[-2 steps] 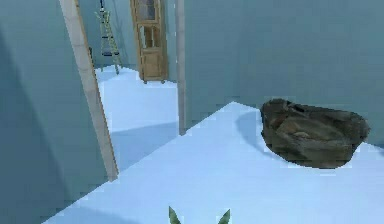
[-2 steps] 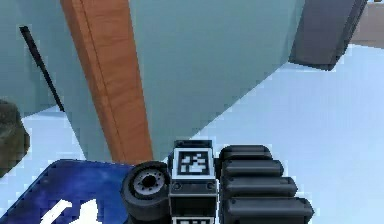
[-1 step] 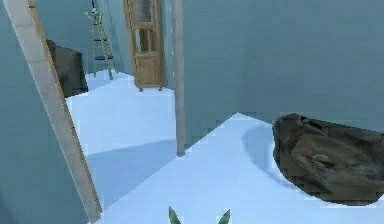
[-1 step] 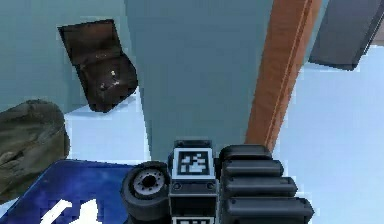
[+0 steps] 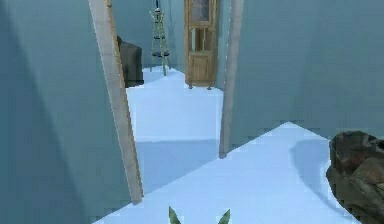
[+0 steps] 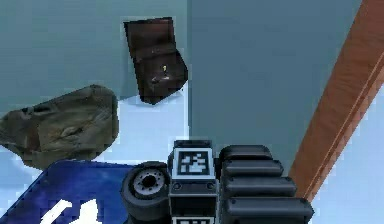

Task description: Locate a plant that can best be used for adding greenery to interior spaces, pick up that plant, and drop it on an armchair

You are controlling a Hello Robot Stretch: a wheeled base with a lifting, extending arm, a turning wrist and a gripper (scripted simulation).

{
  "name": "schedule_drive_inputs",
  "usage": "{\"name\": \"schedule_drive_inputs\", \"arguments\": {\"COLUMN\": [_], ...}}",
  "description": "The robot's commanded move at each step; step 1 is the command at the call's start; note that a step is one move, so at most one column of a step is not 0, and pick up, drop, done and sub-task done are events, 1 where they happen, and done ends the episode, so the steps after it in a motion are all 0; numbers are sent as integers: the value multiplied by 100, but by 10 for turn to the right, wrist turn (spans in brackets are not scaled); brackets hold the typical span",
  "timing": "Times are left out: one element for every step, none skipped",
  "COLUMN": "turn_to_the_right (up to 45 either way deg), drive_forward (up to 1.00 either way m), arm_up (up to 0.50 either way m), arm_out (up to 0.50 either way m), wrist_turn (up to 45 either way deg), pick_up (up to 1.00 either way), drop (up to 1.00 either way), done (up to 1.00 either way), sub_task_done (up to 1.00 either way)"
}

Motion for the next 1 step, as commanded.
{"name": "schedule_drive_inputs", "arguments": {"turn_to_the_right": [-30], "drive_forward": [0], "arm_up": [0], "arm_out": [0], "wrist_turn": [0], "pick_up": [0], "drop": [0], "done": [0], "sub_task_done": [0]}}
